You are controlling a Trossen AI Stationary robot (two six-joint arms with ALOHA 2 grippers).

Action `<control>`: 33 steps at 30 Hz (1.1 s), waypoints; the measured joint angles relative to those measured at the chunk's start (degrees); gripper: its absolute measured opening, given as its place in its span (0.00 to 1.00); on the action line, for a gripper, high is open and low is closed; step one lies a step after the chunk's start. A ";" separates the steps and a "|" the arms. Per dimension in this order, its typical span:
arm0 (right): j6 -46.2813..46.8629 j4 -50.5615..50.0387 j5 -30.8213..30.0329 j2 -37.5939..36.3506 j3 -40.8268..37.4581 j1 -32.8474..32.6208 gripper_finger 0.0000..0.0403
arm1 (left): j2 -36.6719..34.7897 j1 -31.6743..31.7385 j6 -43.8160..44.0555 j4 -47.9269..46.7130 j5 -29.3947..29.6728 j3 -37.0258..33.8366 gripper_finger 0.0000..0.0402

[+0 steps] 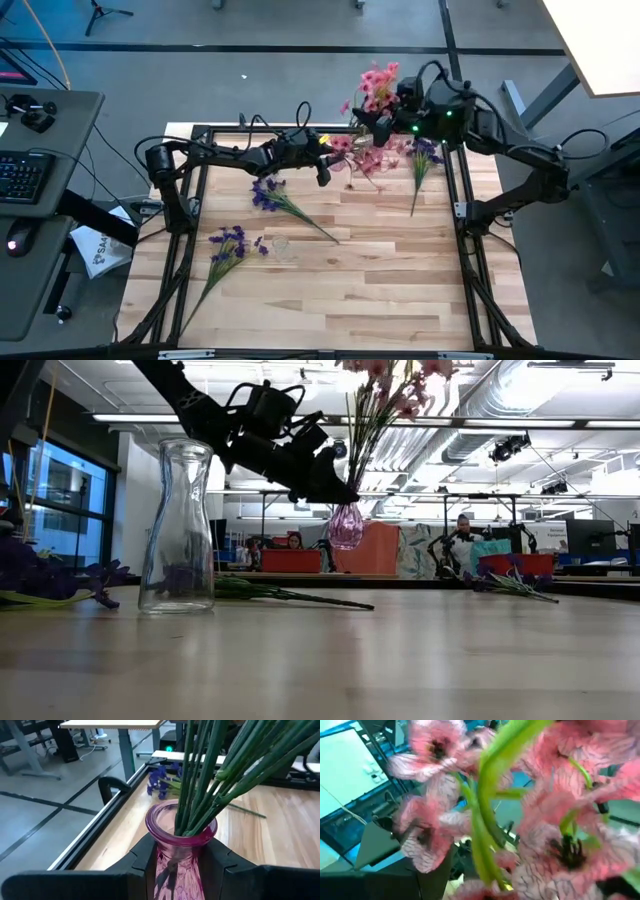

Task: Sort flowers into vase by color
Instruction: Put the pink flowers into the purple vase

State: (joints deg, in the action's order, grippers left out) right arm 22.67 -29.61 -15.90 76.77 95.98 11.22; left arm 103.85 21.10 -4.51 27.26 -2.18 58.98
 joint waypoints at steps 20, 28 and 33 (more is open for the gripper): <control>7.90 -2.39 2.01 0.13 -13.48 0.42 0.69 | -0.21 -1.92 -0.07 2.55 -0.25 -0.05 0.21; 4.84 -9.62 2.02 0.09 -7.14 0.42 0.69 | -3.42 1.15 -0.09 2.85 -0.12 -0.07 0.21; 3.03 -13.98 2.21 0.09 -3.31 0.42 0.69 | -4.85 3.39 -0.06 2.92 -0.12 -0.07 0.21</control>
State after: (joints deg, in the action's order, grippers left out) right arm 25.70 -43.59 -13.68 76.86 92.67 11.64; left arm 99.00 24.49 -4.58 30.18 -2.31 58.92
